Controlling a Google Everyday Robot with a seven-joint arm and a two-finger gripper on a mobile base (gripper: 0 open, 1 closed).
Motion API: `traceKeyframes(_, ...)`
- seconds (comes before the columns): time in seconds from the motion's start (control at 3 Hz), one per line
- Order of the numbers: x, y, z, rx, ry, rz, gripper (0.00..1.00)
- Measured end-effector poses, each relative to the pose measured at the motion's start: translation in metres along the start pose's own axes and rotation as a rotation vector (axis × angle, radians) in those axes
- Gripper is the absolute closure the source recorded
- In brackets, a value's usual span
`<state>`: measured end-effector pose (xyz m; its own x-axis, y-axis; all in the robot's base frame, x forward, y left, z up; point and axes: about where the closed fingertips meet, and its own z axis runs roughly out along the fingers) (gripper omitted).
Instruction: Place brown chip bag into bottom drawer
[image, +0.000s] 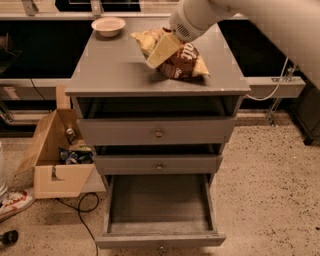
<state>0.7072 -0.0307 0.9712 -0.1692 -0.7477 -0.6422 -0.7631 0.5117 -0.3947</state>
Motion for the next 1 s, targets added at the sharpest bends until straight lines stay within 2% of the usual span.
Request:
traceKeyframes(0.33,-0.022,-0.002,0.038,0.039,0.004,0.006,0.00)
traceKeyframes(0.67,-0.025,-0.008,0.070,0.086,0.025,0.032,0.00)
traceKeyframes(1.0,-0.016,-0.010,0.092,0.125,0.057,0.057,0.00)
